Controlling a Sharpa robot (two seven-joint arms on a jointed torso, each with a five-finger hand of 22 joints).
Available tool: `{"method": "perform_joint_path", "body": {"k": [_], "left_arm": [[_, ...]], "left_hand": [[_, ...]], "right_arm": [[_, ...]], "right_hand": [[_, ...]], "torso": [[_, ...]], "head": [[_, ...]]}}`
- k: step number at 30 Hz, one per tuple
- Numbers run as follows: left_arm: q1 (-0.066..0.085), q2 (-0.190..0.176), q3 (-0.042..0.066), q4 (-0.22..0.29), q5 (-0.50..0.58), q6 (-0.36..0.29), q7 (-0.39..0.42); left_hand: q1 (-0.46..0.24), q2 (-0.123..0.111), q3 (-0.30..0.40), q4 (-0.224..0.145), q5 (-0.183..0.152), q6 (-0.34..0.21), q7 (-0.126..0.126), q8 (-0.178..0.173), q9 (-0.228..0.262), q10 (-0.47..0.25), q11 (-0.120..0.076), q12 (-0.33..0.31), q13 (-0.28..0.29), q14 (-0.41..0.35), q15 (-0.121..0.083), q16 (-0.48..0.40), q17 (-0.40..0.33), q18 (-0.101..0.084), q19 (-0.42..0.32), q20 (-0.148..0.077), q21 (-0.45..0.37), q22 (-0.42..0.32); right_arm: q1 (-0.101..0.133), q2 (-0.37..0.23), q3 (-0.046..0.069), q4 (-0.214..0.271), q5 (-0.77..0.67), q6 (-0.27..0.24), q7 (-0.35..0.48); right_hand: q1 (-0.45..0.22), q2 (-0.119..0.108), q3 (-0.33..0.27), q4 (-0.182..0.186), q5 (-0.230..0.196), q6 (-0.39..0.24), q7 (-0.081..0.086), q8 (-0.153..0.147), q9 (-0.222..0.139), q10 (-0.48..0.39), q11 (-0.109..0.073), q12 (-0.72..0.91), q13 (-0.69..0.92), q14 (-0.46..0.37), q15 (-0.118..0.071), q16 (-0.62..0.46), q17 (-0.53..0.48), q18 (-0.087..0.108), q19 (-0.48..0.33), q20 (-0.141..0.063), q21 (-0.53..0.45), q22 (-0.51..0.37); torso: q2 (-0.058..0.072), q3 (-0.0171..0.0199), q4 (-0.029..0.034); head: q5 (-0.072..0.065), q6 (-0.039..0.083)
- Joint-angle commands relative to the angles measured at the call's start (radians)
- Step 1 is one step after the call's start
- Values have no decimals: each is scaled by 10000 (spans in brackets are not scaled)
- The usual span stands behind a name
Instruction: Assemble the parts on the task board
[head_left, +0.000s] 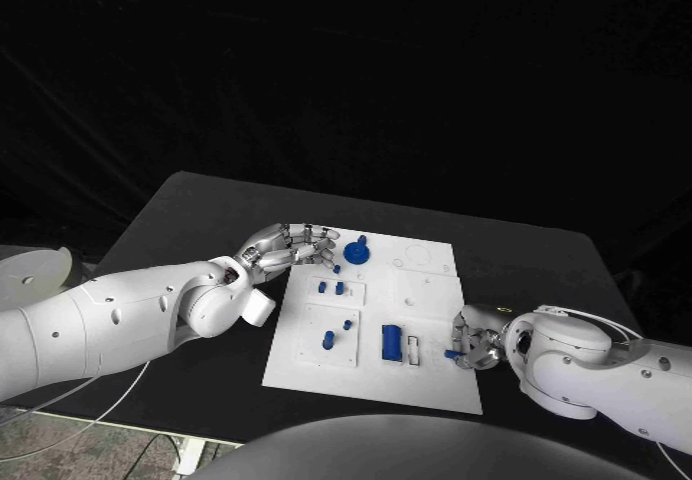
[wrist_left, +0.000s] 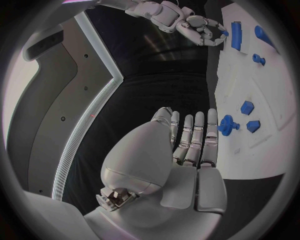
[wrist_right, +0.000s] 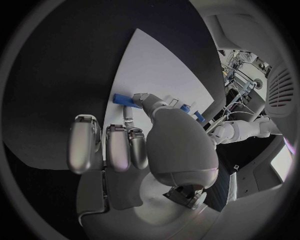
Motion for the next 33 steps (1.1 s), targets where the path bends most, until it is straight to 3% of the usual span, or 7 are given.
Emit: {"method": "perform_joint_path", "body": {"k": [1, 10, 24, 33], "left_arm": [[-5, 28, 8, -2, 115, 233, 14], [-5, 63, 8, -9, 127, 271, -34], [-4, 66, 8, -12, 131, 310, -122], [-4, 77, 8, -11, 131, 338, -180]], "left_hand": [[84, 27, 43, -3, 47, 24, 78, -28, -16, 4, 59, -66, -8, 0, 50, 1, -8, 161, 37, 24, -67, 9], [84, 27, 43, -3, 47, 24, 78, -28, -16, 4, 59, -66, -8, 0, 50, 1, -8, 161, 37, 24, -67, 9], [90, 41, 67, -2, 53, 22, 88, -30, -22, 7, 66, -73, -19, 4, 59, 5, -10, 158, 35, 28, -73, 15], [89, 41, 67, -1, 53, 21, 89, -31, -23, 7, 67, -74, -20, 4, 60, 5, -10, 158, 35, 29, -74, 16]], "right_arm": [[136, -62, 4, 99, 1453, -195, 127], [486, -75, 11, 145, 3669, -293, 90], [541, 43, 10, -91, 5171, -463, 168], [510, 143, 8, -294, 6579, -1268, 380]], "right_hand": [[-358, -12, -28, -5, -106, 420, -337, 40, 158, 1064, -67, 38, 2635, 529, -90, 57, 25, -91, 206, -15, 85, 1855], [-774, 56, -62, 189, -197, 421, -369, -89, 248, 1064, -99, 38, 2635, 536, -116, 81, 42, -102, 219, -45, 151, 1866], [-1269, 124, -91, 470, -181, 411, -359, -261, 325, 1064, -95, 38, 2635, 549, -112, 127, 104, -117, 235, -49, 240, 1884], [-1401, 151, -92, 554, -175, 409, -355, -309, 359, 1064, -96, 38, 2635, 537, -108, 104, 40, -120, 233, -45, 256, 1886]], "torso": [[-3, -6, 9], [-7, -1, 19], [-6, -7, 2], [-2, -1, 3]], "head": [[-27, 0], [6, 0], [18, 0], [25, 0]]}}
